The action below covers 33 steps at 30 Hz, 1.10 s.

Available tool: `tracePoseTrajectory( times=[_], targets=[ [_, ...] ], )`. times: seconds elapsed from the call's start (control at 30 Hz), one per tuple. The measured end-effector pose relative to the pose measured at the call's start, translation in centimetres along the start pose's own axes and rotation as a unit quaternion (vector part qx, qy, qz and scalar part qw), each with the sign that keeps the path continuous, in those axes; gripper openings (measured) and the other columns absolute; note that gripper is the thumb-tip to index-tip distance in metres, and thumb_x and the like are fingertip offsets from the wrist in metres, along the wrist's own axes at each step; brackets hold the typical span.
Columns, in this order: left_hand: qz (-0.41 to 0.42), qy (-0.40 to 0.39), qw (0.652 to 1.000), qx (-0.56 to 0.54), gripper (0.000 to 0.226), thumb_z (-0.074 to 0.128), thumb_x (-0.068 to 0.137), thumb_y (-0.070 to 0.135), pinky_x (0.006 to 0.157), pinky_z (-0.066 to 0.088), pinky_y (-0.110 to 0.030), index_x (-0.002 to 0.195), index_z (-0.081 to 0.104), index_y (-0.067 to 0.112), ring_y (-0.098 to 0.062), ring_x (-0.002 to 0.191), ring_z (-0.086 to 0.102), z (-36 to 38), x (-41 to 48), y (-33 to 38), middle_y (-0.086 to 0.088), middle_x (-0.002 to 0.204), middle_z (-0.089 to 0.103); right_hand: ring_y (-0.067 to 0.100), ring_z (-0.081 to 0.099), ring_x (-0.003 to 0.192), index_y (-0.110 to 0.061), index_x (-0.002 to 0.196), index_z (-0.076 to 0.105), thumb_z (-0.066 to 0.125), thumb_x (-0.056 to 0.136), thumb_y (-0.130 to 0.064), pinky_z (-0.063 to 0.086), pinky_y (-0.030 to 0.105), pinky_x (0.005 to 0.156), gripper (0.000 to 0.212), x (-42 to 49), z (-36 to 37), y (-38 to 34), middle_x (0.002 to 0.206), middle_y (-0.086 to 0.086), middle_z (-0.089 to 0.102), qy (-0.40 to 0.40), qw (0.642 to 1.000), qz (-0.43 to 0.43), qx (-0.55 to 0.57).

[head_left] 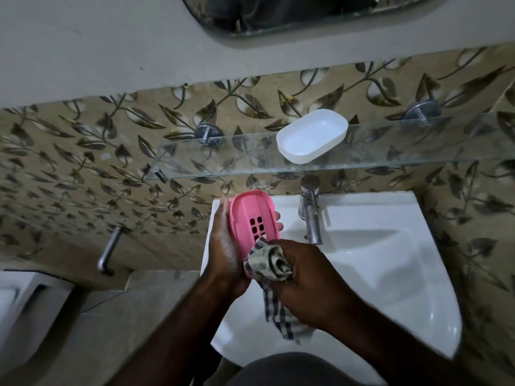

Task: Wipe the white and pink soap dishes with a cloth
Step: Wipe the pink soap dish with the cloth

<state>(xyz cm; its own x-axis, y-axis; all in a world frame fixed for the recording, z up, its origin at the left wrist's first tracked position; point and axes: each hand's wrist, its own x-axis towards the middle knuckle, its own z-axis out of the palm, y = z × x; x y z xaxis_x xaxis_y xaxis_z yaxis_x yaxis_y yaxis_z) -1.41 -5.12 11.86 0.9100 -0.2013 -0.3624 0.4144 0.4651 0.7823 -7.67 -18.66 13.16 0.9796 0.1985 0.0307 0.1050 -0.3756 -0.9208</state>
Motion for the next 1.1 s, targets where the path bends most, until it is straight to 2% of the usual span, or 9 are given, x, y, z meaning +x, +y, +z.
tracePoseTrajectory(
  times=[0.17, 0.23, 0.33, 0.43, 0.57, 0.7, 0.8, 0.97, 1.1],
  targets=[
    [-0.022, -0.073, 0.995, -0.059, 0.082, 0.048, 0.077, 0.073, 0.091, 0.053, -0.050, 0.116, 0.070, 0.005, -0.036, 0.099, 0.067, 0.3, 0.2, 0.2, -0.021, 0.112, 0.069, -0.004, 0.067, 0.099, -0.036, 0.105, 0.071, 0.073, 0.081, -0.025, 0.054, 0.021, 0.089, 0.027, -0.8, -0.5, 0.0, 0.104, -0.021, 0.073, 0.026, 0.991, 0.036, 0.129],
    [-0.021, -0.094, 0.993, -0.071, 0.086, 0.044, 0.077, 0.075, 0.089, 0.054, -0.050, 0.119, 0.068, 0.005, -0.037, 0.101, 0.067, 0.2, 0.2, 0.4, -0.023, 0.114, 0.068, -0.002, 0.068, 0.097, -0.033, 0.104, 0.073, 0.071, 0.081, -0.023, 0.054, 0.019, 0.086, 0.025, -0.9, -0.9, 0.0, 0.101, -0.020, 0.074, 0.055, 0.984, 0.045, 0.165],
    [-0.008, -0.105, 0.992, -0.072, 0.092, 0.049, 0.071, 0.077, 0.099, 0.048, -0.056, 0.126, 0.063, 0.005, -0.038, 0.109, 0.063, 0.0, 0.2, 0.6, -0.025, 0.120, 0.065, -0.001, 0.069, 0.095, -0.027, 0.106, 0.071, 0.071, 0.086, -0.015, 0.054, 0.019, 0.084, 0.023, -0.7, -1.8, -0.2, 0.099, -0.018, 0.075, 0.089, 0.979, 0.052, 0.175],
    [-0.021, -0.093, 0.993, -0.067, 0.086, 0.054, 0.069, 0.074, 0.093, 0.051, -0.054, 0.116, 0.070, 0.004, -0.037, 0.102, 0.067, 0.4, 0.0, 0.3, -0.024, 0.114, 0.068, -0.004, 0.067, 0.096, -0.031, 0.104, 0.072, 0.073, 0.084, -0.011, 0.052, 0.013, 0.083, 0.028, -0.9, -2.1, -1.0, 0.102, -0.020, 0.074, 0.070, 0.992, 0.022, 0.099],
    [-0.033, -0.065, 0.997, -0.036, 0.087, 0.059, 0.064, 0.074, 0.089, 0.056, -0.046, 0.106, 0.073, -0.001, -0.034, 0.099, 0.069, 0.7, -0.4, 0.0, -0.022, 0.110, 0.070, 0.021, 0.067, 0.091, -0.018, 0.106, 0.071, 0.069, 0.076, -0.011, 0.055, 0.038, 0.082, 0.031, 0.4, -0.9, -2.9, 0.100, -0.001, 0.071, 0.049, 0.991, -0.071, -0.098],
    [0.044, -0.057, 0.997, 0.007, 0.060, 0.039, 0.090, 0.061, 0.079, 0.057, -0.030, 0.100, 0.079, 0.016, -0.021, 0.102, 0.070, 1.3, -1.2, -0.5, -0.009, 0.105, 0.075, 0.026, 0.067, 0.090, -0.015, 0.105, 0.069, 0.071, 0.078, -0.015, 0.054, 0.040, 0.079, 0.027, 2.9, -1.2, -4.2, 0.100, 0.003, 0.071, 0.128, 0.981, -0.117, -0.089],
    [0.076, -0.073, 0.994, -0.016, 0.057, 0.027, 0.097, 0.052, 0.081, 0.056, -0.025, 0.106, 0.077, 0.024, -0.015, 0.106, 0.069, 1.3, -1.6, -0.6, -0.001, 0.110, 0.074, 0.024, 0.068, 0.087, -0.019, 0.102, 0.064, 0.071, 0.076, -0.025, 0.055, 0.040, 0.075, 0.028, 4.1, -1.2, -4.2, 0.096, 0.000, 0.072, 0.165, 0.977, -0.105, -0.079],
    [0.045, -0.066, 0.997, 0.003, 0.068, 0.045, 0.077, 0.071, 0.081, 0.058, -0.043, 0.111, 0.074, 0.020, -0.030, 0.106, 0.069, 0.5, -2.1, -0.3, -0.013, 0.116, 0.071, 0.019, 0.070, 0.089, -0.019, 0.105, 0.064, 0.073, 0.081, -0.024, 0.056, 0.035, 0.078, 0.026, 4.5, -2.2, -2.1, 0.096, -0.002, 0.075, 0.230, 0.972, -0.024, -0.050],
    [0.051, -0.044, 0.997, 0.029, 0.057, 0.046, 0.083, 0.064, 0.075, 0.058, -0.033, 0.099, 0.078, 0.020, -0.024, 0.096, 0.072, 1.2, -1.9, -0.7, -0.009, 0.104, 0.076, 0.014, 0.067, 0.085, -0.019, 0.100, 0.066, 0.065, 0.077, -0.019, 0.053, 0.027, 0.074, 0.023, 3.5, -1.7, -2.7, 0.094, -0.004, 0.072, 0.193, 0.975, -0.085, -0.066]
  ],
)
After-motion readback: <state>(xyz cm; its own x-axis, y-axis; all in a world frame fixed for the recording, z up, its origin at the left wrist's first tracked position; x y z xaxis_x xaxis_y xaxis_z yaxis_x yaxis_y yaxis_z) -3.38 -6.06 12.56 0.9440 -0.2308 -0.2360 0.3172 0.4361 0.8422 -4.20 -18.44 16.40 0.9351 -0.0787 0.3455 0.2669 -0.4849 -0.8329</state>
